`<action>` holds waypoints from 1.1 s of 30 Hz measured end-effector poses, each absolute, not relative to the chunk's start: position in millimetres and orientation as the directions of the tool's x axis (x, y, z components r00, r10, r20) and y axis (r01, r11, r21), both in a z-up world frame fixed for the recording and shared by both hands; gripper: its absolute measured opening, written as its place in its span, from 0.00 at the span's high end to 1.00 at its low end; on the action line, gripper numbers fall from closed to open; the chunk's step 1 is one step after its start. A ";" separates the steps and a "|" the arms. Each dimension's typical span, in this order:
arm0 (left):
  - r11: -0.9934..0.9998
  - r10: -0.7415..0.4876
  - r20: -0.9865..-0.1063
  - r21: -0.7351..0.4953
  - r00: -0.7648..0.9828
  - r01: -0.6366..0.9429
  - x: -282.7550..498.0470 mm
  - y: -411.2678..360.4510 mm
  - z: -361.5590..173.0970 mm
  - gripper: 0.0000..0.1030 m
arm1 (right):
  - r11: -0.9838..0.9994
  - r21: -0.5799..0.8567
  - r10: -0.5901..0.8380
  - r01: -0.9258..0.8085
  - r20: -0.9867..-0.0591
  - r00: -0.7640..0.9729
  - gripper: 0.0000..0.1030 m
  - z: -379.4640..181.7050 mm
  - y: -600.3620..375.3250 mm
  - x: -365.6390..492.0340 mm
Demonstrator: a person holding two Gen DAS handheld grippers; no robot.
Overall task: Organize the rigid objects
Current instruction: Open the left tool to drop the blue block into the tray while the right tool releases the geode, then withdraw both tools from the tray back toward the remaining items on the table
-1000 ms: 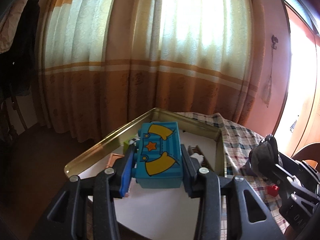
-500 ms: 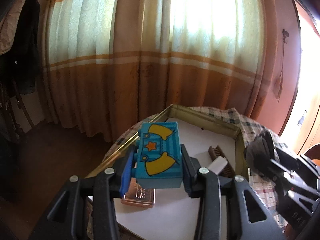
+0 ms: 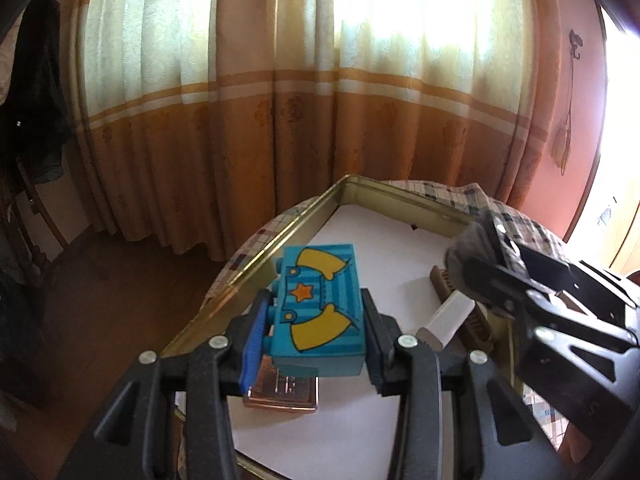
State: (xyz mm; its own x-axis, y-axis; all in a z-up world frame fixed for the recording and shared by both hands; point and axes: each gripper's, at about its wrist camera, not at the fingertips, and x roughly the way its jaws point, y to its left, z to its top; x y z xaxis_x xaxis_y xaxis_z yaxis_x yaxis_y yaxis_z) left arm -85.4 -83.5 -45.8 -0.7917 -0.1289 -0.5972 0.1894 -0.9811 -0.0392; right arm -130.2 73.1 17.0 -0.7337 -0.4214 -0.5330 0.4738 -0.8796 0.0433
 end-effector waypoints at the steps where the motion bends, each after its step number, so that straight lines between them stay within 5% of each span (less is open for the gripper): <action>1: -0.981 -0.131 -0.603 -0.037 -0.787 0.191 -86.3 -83.7 -46.6 0.60 | -0.879 0.041 -0.420 0.475 -0.537 -0.731 0.55 17.2 70.6 -132.1; 26: -0.978 -0.126 -0.643 -0.048 -0.756 0.204 -99.9 -95.2 -50.4 0.60 | -0.874 0.036 -0.412 0.485 -0.586 -0.698 0.55 7.9 56.9 -147.5; 33: -0.971 -0.140 -0.629 -0.063 -0.765 0.230 -92.8 -102.5 -46.7 0.54 | -0.859 0.032 -0.435 0.511 -0.570 -0.697 0.47 11.4 53.4 -144.5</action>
State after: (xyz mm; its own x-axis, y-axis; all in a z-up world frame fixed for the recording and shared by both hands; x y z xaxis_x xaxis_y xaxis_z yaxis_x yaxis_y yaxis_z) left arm -92.8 -102.5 -46.7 -0.7648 -0.1403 -0.6288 0.2298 -0.9712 -0.0627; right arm -144.5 53.4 11.4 -0.6969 -0.4354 -0.5700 0.5106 -0.8592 0.0321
